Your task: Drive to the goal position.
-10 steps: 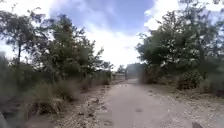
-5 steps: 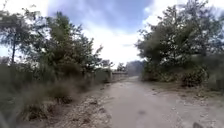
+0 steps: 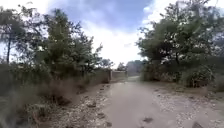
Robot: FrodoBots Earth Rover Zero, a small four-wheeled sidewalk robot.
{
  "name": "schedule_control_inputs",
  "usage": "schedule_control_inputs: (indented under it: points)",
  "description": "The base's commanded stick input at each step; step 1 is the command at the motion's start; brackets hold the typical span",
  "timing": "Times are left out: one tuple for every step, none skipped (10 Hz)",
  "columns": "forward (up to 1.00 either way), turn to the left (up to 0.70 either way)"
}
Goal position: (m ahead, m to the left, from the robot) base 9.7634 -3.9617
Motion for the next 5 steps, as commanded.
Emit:
schedule_control_inputs:
  points:
    - [0.45,0.00]
    - [0.45,0.00]
    - [0.45,0.00]
    - [0.45,0.00]
    - [0.45,0.00]
